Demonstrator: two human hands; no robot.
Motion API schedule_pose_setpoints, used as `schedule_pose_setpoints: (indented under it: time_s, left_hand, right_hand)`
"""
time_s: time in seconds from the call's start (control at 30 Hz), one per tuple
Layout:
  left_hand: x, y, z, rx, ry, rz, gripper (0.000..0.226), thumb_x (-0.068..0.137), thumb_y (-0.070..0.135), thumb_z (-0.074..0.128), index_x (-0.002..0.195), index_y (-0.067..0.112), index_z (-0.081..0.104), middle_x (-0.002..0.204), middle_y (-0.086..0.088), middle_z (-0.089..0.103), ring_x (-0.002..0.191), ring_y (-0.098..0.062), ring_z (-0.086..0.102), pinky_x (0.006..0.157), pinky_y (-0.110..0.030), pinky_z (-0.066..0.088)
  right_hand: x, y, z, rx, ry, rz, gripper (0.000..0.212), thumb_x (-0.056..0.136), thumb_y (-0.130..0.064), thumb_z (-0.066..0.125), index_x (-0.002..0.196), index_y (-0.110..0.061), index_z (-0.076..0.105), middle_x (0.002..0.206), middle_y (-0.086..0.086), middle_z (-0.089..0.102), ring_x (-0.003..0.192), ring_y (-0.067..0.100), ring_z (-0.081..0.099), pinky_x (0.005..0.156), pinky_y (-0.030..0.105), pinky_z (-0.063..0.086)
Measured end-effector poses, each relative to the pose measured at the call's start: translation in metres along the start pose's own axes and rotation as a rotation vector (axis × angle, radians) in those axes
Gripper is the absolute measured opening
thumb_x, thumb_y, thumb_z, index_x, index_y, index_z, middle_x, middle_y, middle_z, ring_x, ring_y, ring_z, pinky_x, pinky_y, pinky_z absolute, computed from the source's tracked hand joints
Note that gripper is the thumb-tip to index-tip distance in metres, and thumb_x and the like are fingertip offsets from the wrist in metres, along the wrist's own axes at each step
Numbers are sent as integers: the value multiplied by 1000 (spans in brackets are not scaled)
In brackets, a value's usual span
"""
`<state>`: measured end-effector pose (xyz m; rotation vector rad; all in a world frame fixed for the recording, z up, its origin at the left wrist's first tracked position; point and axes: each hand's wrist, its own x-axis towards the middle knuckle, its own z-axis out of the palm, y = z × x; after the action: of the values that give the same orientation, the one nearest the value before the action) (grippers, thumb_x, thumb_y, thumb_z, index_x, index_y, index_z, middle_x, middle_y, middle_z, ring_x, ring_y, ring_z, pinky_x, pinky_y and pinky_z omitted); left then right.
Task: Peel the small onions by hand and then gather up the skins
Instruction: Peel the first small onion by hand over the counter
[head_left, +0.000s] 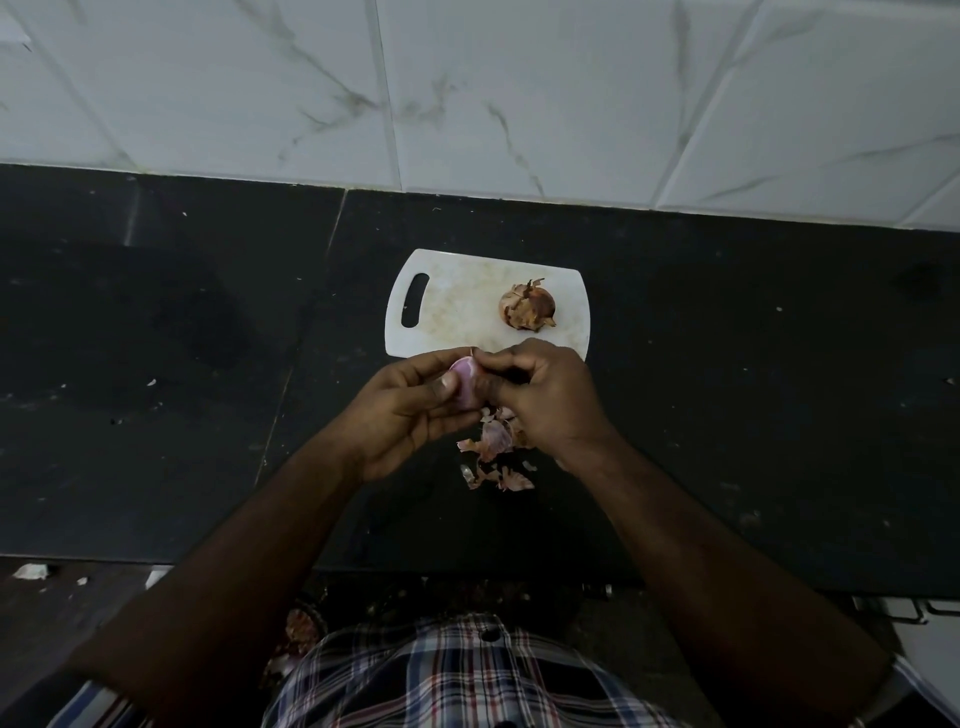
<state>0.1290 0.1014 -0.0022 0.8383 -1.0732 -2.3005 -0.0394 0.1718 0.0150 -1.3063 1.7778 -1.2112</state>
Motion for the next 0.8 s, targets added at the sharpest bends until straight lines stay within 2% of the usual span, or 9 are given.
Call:
schedule_pose_setpoints:
  time_s: [0.1, 0.23, 0.3, 0.43, 0.53, 0.6, 0.7, 0.73, 0.8]
  left_hand:
    - [1, -3, -1, -11, -19, -3, 45, 93, 14, 56, 136, 4, 57, 125, -22, 67, 108, -30, 70, 87, -35, 60]
    - [2, -2, 0, -35, -14, -17, 38, 94, 18, 53, 128, 6, 63, 115, -19, 71, 100, -26, 72, 84, -34, 61]
    - [3, 0, 1, -28, -9, -14, 37, 95, 20, 52, 127, 5, 64, 115, -17, 71, 99, -25, 72, 83, -32, 61]
    - [4, -1, 4, -42, 23, -16, 38, 93, 23, 52, 123, 6, 66, 110, -17, 72, 97, -24, 71, 83, -31, 61]
    - [4, -4, 5, -41, 50, -26, 37, 91, 25, 54, 121, 7, 67, 104, -14, 74, 90, -22, 72, 79, -30, 62]
    - [4, -5, 5, -43, 62, -30, 36, 90, 26, 54, 117, 8, 69, 100, -13, 74, 85, -20, 73, 76, -29, 62]
    - [3, -4, 8, -61, 82, -37, 36, 92, 28, 52, 117, 7, 67, 99, -13, 75, 82, -20, 73, 72, -28, 62]
    - [3, -3, 8, -67, 90, -39, 36, 95, 28, 50, 118, 6, 66, 100, -14, 75, 81, -20, 73, 72, -28, 62]
    - [3, 0, 8, -79, 107, -44, 35, 99, 28, 47, 119, 5, 65, 100, -15, 75, 80, -21, 74, 71, -28, 62]
  right_hand:
    - [5, 1, -5, -7, -4, -12, 13, 84, -12, 77, 96, -12, 78, 89, -1, 72, 84, 10, 69, 80, 36, 59]
    - [6, -5, -10, 136, -150, 13, 25, 84, -6, 76, 103, -22, 74, 102, -6, 74, 98, 6, 69, 87, 28, 58]
    - [2, -5, -10, 164, -172, -5, 28, 81, -8, 79, 103, -24, 74, 99, -9, 74, 98, 5, 70, 85, 25, 58]
    - [-3, -2, -2, 54, 44, -93, 19, 79, -11, 82, 95, -18, 77, 87, -15, 72, 88, -1, 69, 78, 13, 53]
    - [-4, 0, 2, -16, 106, -148, 13, 79, -9, 80, 90, -15, 77, 82, -13, 70, 82, -2, 67, 74, 9, 49]
    - [-3, 1, 0, 25, 74, -109, 16, 79, -5, 79, 89, -17, 74, 82, -13, 70, 81, -1, 67, 75, 12, 52]
    - [1, -1, -6, 123, 22, -52, 27, 79, 0, 78, 91, -23, 71, 86, -6, 73, 85, 9, 70, 81, 30, 59]
    - [1, -1, -8, 128, 18, -47, 28, 80, 1, 77, 92, -24, 71, 87, -4, 73, 86, 12, 71, 82, 33, 59]
    - [2, -2, -9, 133, 12, -41, 26, 81, 2, 76, 94, -20, 72, 88, -3, 73, 86, 13, 71, 81, 30, 60]
